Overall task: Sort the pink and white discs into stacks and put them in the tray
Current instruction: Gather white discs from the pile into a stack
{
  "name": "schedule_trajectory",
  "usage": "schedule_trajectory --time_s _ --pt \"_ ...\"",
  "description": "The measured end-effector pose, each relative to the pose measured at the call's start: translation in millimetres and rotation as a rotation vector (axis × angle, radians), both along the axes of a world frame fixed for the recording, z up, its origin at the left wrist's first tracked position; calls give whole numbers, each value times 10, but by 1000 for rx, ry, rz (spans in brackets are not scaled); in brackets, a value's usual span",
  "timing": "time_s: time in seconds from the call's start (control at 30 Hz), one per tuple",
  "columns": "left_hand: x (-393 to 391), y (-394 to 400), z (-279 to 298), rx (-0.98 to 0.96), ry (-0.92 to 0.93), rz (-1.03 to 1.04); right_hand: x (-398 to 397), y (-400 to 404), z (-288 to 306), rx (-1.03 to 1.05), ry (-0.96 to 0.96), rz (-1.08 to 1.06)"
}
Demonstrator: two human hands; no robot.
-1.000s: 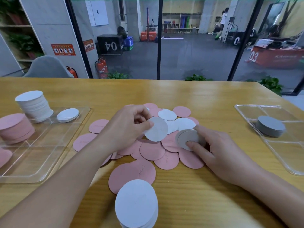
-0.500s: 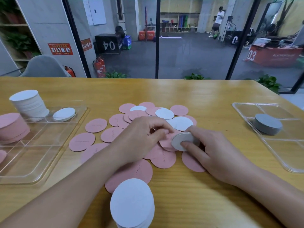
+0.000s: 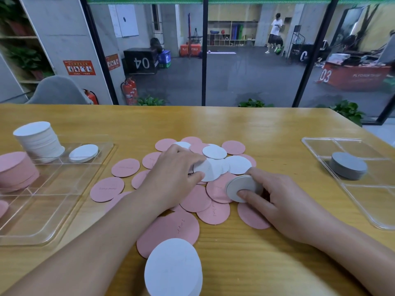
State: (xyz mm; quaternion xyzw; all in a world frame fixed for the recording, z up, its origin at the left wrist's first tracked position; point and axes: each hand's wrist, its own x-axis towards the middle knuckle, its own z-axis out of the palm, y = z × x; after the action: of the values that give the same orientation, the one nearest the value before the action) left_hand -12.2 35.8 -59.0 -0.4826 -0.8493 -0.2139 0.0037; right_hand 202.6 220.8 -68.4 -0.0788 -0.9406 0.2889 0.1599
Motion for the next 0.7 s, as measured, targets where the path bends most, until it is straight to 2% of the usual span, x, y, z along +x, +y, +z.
schedule_trajectory --time_s 0.1,0.37,0.5,0.7 --pt "27 -6 -33 63 -19 -8 11 15 -2 -15 -6 -7" --pt "-21 -101 20 404 -389 52 15 21 0 -11 -5 0" --pt "27 -102 45 465 -461 8 18 18 1 -18 1 4" --pt "148 -67 57 494 -577 -178 18 7 20 -30 83 -46"
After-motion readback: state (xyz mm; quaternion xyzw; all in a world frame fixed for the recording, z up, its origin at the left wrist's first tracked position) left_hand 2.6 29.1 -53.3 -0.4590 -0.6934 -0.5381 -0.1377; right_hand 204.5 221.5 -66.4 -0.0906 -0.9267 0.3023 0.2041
